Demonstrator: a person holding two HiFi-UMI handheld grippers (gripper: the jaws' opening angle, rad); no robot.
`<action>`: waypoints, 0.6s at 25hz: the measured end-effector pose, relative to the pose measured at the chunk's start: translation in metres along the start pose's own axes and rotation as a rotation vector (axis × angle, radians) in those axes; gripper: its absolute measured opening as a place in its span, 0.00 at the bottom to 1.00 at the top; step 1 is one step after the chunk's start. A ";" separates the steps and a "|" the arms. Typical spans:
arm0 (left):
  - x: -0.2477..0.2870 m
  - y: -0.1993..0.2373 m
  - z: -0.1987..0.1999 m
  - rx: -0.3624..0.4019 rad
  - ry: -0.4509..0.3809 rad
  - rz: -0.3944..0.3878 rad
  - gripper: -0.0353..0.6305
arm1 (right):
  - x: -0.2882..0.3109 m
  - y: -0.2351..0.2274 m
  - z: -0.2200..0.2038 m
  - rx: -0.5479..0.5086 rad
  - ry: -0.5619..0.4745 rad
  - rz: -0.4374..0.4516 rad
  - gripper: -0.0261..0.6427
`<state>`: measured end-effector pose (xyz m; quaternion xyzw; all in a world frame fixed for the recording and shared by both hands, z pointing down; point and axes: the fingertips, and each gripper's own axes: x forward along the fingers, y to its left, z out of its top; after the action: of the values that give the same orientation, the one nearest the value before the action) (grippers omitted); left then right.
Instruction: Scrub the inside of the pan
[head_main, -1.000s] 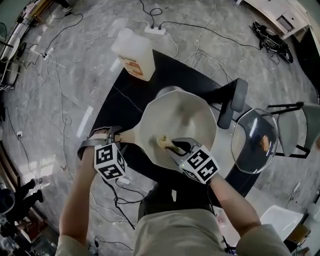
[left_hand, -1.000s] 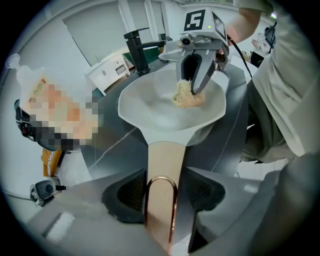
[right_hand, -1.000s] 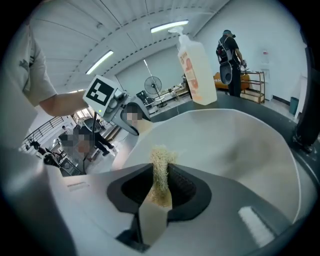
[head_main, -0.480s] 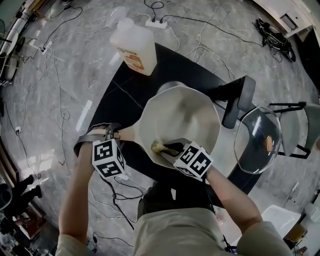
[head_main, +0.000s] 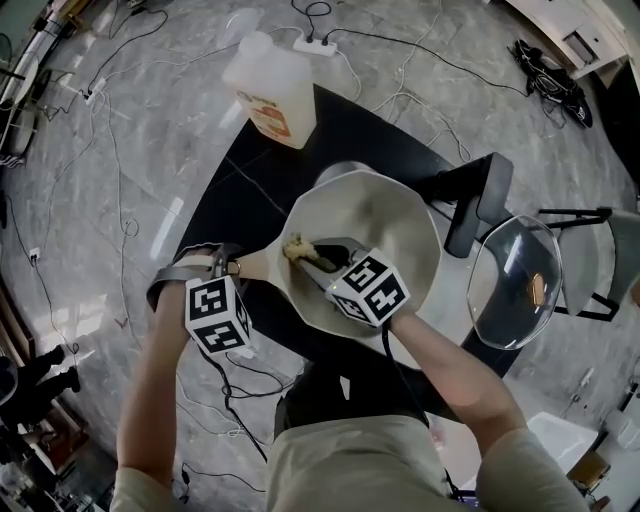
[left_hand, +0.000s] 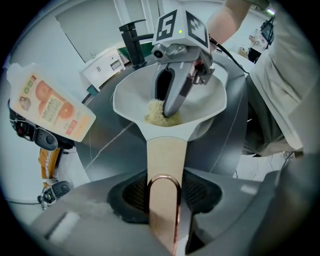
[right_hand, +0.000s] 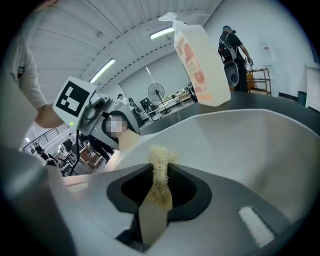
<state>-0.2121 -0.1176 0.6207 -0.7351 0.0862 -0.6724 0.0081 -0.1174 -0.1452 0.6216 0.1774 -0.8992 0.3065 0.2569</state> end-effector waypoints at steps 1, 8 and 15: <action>0.000 0.000 0.000 0.009 0.007 0.003 0.31 | 0.000 -0.006 0.002 -0.012 -0.013 -0.025 0.18; 0.001 0.001 -0.001 0.012 0.004 0.000 0.31 | -0.013 -0.070 0.028 -0.076 -0.105 -0.257 0.19; 0.001 0.000 -0.001 -0.006 -0.017 -0.014 0.31 | -0.036 -0.112 0.017 -0.246 0.002 -0.533 0.19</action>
<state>-0.2129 -0.1178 0.6213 -0.7413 0.0829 -0.6660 0.0017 -0.0411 -0.2337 0.6409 0.3744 -0.8511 0.1169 0.3490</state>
